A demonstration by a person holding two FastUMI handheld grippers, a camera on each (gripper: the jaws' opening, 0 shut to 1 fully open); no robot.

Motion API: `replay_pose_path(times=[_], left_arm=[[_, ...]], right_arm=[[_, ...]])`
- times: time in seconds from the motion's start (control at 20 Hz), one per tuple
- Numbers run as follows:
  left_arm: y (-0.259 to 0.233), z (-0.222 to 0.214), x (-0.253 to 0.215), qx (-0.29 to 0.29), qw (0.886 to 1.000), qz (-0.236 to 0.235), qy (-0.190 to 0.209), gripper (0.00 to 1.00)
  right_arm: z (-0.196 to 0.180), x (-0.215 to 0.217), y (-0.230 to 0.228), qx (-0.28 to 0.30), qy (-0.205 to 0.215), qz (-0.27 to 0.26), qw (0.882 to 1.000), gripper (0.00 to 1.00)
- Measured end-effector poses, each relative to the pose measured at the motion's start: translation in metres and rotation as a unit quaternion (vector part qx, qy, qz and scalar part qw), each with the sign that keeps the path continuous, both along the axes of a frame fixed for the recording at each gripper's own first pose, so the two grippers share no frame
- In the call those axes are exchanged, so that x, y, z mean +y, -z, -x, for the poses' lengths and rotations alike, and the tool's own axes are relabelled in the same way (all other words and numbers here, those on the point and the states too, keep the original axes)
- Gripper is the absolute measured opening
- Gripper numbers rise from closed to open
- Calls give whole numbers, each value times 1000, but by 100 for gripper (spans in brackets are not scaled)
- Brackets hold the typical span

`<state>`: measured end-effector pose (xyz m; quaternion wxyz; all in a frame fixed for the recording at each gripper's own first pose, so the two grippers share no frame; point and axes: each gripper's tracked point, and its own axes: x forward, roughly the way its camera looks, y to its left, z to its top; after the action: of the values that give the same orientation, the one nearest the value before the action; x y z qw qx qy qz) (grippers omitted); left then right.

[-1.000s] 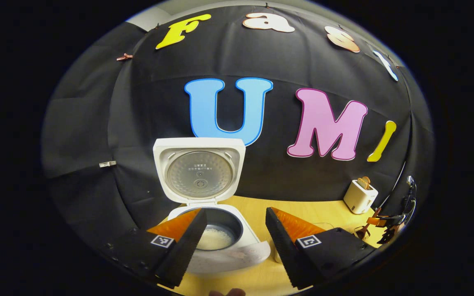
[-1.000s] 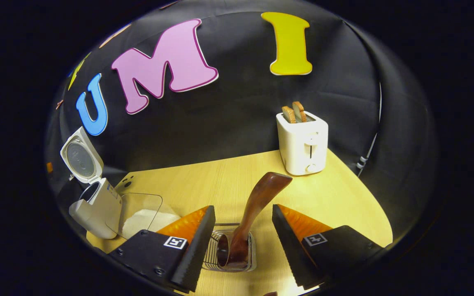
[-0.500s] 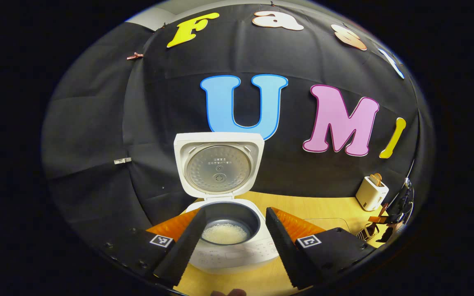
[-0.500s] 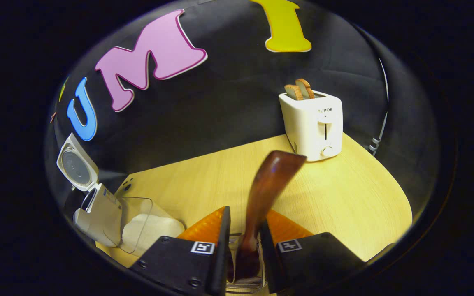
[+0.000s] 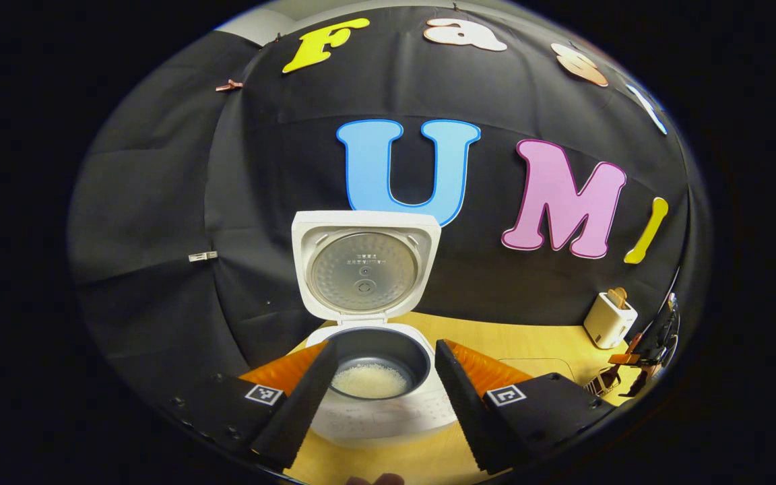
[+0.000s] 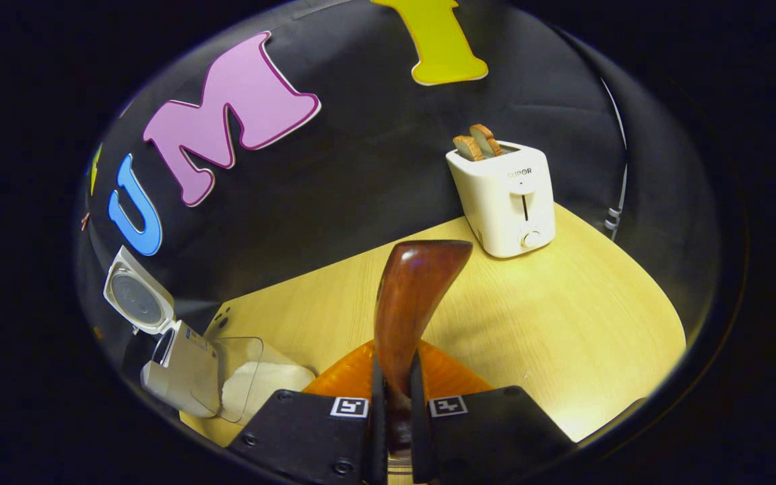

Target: Close the left gripper, press the button to open the rice cooker; take a wooden spoon from the chopstick holder with the right hand, scoop a spoonful of rice and pour it into the rice cooker, then put the wooden spoon back into the chopstick holder.

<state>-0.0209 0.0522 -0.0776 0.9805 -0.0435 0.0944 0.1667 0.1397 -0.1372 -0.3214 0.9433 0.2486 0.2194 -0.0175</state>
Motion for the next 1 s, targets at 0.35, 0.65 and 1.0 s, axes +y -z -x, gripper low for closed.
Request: replay_pose_path(times=[0.35,0.65,1.0], left_arm=[[2,5,9,-10,1000,11,11,94],[-2,6,28,-23,999,11,26,94],[-2,0,46,-32,998,21,40,94]], right_arm=[[12,-9,-31,-14,35,3,999,18],[23,1,-108,-72,50,31,996,18],[13,92,-163,-117,-21,44,992,18]])
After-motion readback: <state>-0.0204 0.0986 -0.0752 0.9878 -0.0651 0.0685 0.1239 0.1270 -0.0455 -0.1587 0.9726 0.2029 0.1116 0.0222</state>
